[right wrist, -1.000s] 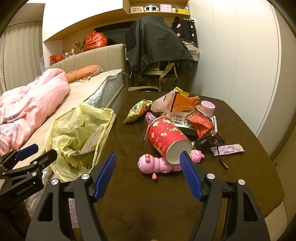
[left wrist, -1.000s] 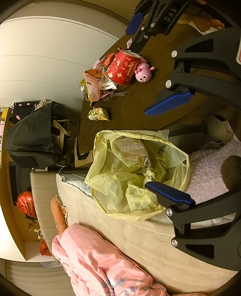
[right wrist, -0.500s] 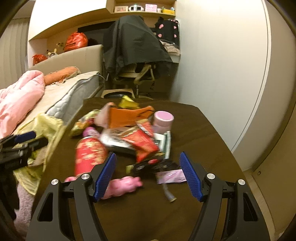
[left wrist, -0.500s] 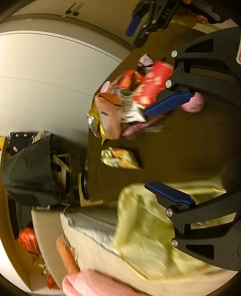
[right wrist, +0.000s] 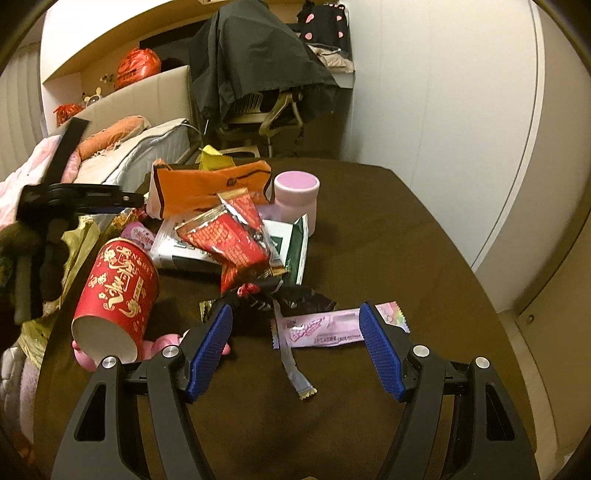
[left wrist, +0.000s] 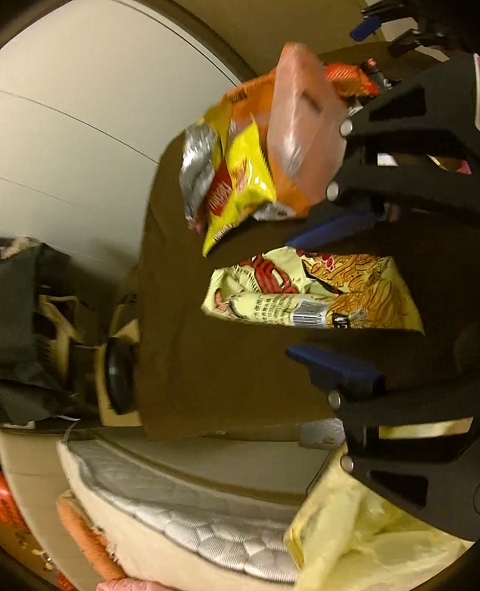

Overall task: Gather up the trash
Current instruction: 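Grasp the yellow snack stick wrapper with the left tool while the right tool grasps the red cup, then carry the wrapper and red cup over the yellow trash bag with both tools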

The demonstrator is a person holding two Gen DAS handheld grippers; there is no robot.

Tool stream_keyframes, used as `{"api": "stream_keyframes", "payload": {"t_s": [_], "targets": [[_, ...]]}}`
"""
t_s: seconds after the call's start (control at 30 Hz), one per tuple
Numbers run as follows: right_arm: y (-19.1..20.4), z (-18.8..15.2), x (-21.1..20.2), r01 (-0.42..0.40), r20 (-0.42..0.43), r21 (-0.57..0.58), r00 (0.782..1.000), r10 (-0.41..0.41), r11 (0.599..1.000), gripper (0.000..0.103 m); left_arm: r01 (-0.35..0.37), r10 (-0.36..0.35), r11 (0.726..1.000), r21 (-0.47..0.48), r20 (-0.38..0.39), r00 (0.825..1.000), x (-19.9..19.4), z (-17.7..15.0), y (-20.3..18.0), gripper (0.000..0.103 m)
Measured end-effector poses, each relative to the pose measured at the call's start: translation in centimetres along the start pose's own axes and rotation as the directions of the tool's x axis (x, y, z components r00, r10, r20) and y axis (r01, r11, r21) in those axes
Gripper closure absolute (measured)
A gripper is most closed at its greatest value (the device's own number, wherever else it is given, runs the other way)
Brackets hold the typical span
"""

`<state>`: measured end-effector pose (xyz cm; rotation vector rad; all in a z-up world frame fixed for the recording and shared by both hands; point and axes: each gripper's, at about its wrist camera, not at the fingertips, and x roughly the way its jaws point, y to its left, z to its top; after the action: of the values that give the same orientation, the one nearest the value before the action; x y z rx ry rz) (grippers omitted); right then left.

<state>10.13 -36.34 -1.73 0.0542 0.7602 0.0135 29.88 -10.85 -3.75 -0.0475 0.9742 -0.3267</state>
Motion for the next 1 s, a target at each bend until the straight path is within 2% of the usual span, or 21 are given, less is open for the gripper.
{"api": "stream_keyframes", "payload": {"t_s": [0.13,0.17,0.27,0.33,0.43,0.73,0.9,1.0], "targets": [[1.0,0.0,-0.3,-0.037,0.001,-0.014,0.999,0.037,0.999,0.036,0.009,-0.010,1.000,-0.022,-0.038,0.999,1.1,0.2,0.7,0.066],[1.4,0.1,-0.6,-0.049,0.005,-0.026,0.999,0.050,0.998,0.036,0.023,-0.024,0.999,-0.025,-0.029,0.999,0.7,0.0,0.8,0.071],[3.0,0.4,-1.4,-0.109,0.016,-0.056,0.994,0.110,0.993,0.036,0.049,-0.049,0.999,-0.017,0.002,0.999,-1.2,-0.6,0.8,0.074],[4.3,0.5,-1.8,-0.162,0.017,-0.076,0.986,0.164,0.984,0.036,0.056,-0.055,0.998,-0.013,0.026,0.998,-2.8,-1.2,0.7,0.074],[6.3,0.7,-2.4,-0.198,0.024,-0.122,0.979,0.203,0.972,0.036,0.050,-0.050,0.999,-0.004,0.041,0.998,-4.8,-2.0,0.3,0.074],[9.7,1.0,-4.4,-0.220,0.069,-0.163,0.970,0.233,0.962,0.036,0.037,-0.037,0.999,-0.001,0.059,0.998,-8.7,-6.2,0.7,0.074],[10.9,0.6,-4.8,-0.239,0.048,-0.190,0.966,0.252,0.952,0.036,0.059,-0.058,0.998,-0.015,0.056,0.997,-9.5,-8.4,1.2,0.074],[11.3,0.2,-3.7,-0.259,0.014,-0.184,0.964,0.266,0.948,0.036,0.070,-0.069,0.997,-0.025,0.061,0.996,-10.2,-10.0,1.2,0.074]]}}
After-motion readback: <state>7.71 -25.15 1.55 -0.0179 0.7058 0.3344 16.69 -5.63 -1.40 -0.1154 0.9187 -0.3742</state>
